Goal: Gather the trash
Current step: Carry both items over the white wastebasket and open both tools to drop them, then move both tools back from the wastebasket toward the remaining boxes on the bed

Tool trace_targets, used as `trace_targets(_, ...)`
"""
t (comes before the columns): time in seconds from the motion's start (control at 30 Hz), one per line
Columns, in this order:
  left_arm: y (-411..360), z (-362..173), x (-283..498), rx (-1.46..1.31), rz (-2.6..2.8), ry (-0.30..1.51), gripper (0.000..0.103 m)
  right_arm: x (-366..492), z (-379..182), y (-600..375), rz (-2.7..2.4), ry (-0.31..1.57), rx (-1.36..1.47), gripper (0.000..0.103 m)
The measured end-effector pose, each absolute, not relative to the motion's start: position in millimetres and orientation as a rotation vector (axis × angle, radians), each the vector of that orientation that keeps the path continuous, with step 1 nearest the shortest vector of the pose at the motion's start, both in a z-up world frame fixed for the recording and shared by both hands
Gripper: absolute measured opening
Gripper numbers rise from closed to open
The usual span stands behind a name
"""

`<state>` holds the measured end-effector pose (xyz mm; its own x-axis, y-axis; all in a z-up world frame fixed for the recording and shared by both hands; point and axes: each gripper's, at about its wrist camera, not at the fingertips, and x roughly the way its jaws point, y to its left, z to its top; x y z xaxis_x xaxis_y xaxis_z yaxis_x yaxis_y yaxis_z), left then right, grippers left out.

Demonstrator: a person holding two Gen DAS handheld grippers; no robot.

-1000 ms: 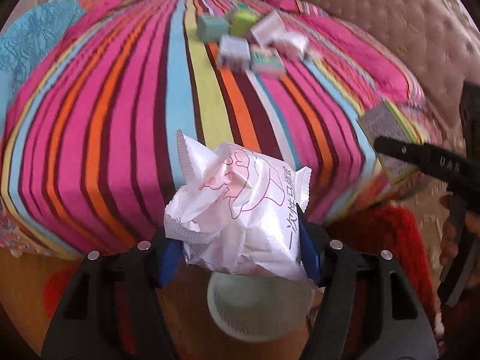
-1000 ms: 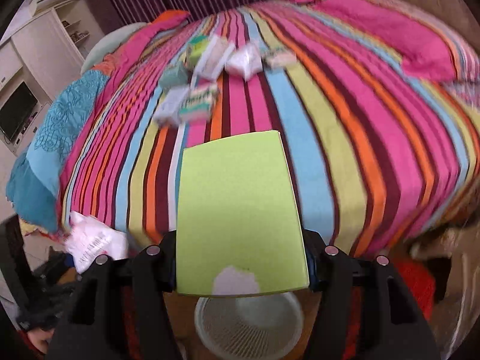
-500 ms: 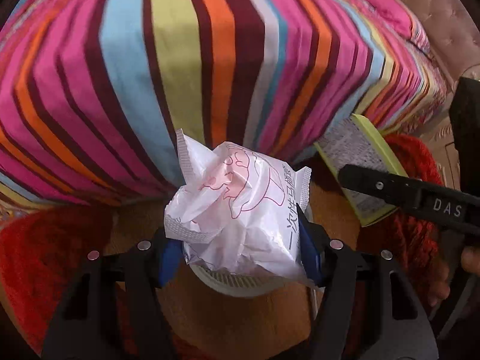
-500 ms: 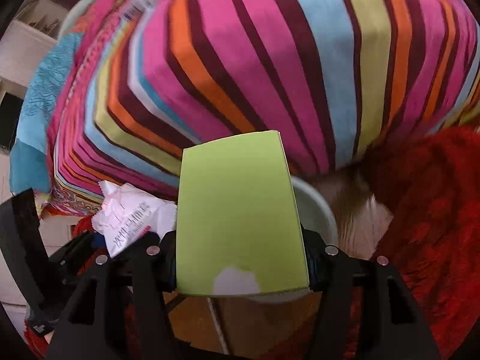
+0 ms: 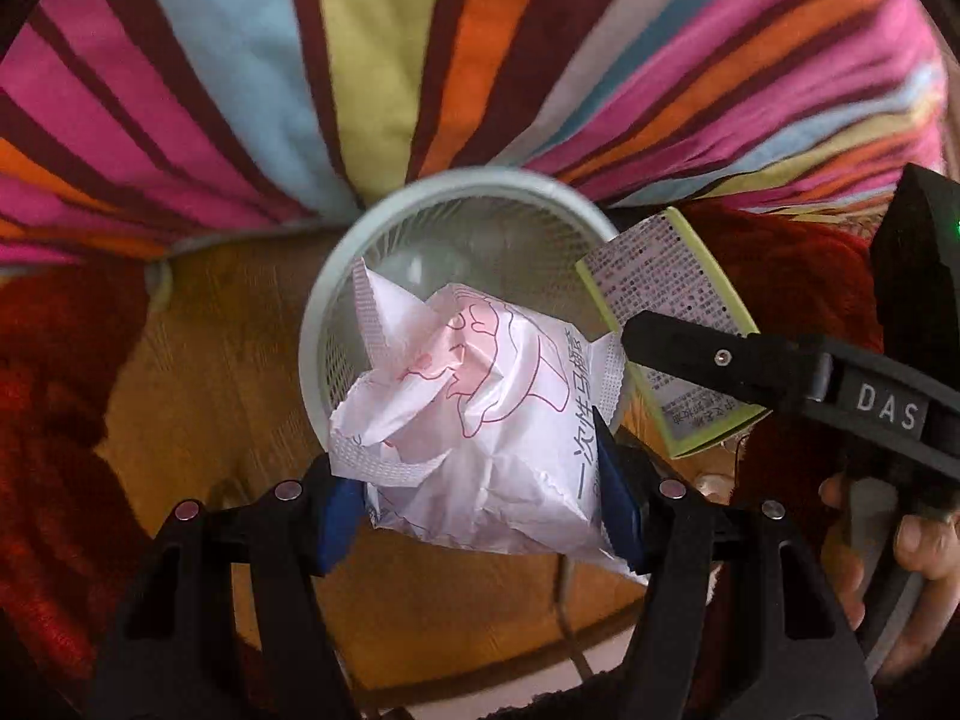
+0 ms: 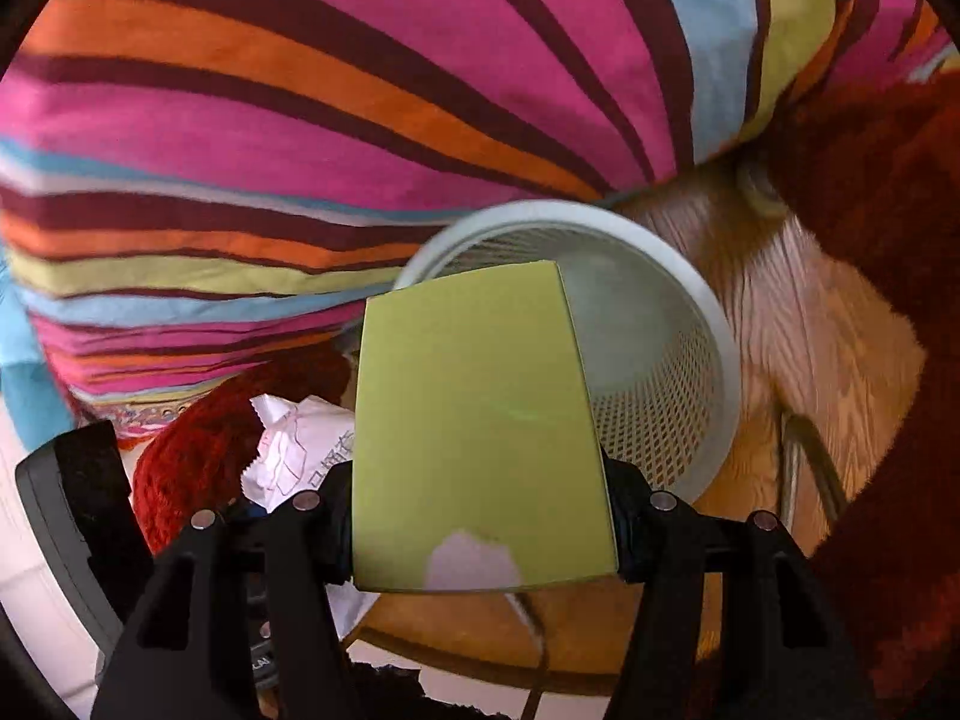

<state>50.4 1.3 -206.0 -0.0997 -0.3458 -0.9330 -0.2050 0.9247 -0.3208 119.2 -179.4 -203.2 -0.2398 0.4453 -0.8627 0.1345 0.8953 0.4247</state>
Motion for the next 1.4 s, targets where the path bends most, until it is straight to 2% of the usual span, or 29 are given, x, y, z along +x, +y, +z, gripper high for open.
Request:
trace_targets(0.17, 0.4, -241.3, 54.5, -0.468, -0.095, 1.768, 0.064, 121.5, -225.5, -177.8, 0.235, 1.874, 0.459, 0.057)
trace_targets(0.47, -5.7, -262.5, 55.4, -0.465, -0.127, 1.833, 0.065, 117.6, -236.6, -172.4, 0.208, 1.916, 0.436, 0.057)
trace_targets(0.6, -4.5, -270.3, 54.6, -0.508, -0.127, 1.865, 0.072, 116.9, -238.4, -166.5, 0.206, 1.938, 0.421, 0.058)
trace_targets(0.67, -0.2, -275.3, 52.8, -0.513, -0.106, 1.88, 0.088, 117.0, -245.5, -167.8, 0.193, 1.946, 0.423, 0.072)
trace_targets(0.7, 2.2, -277.3, 51.7, -0.524, -0.095, 1.882, 0.09, 116.4, -247.1, -169.5, 0.183, 1.945, 0.426, 0.086)
trace_targets(0.73, 3.1, -277.5, 51.1, -0.53, -0.091, 1.883, 0.09, 116.2, -247.0, -172.3, 0.167, 1.938, 0.43, 0.088)
trace_targets(1.1, 4.6, -260.3, 52.3, -0.527, -0.069, 1.825, 0.09, 119.5, -242.4, -183.5, 0.13, 1.906, 0.433, 0.088)
trace_targets(1.4, 8.8, -222.1, 52.1, -0.476, -0.048, 1.724, 0.09, 121.2, -211.9, -179.6, 0.19, 1.809, 0.367, 0.088)
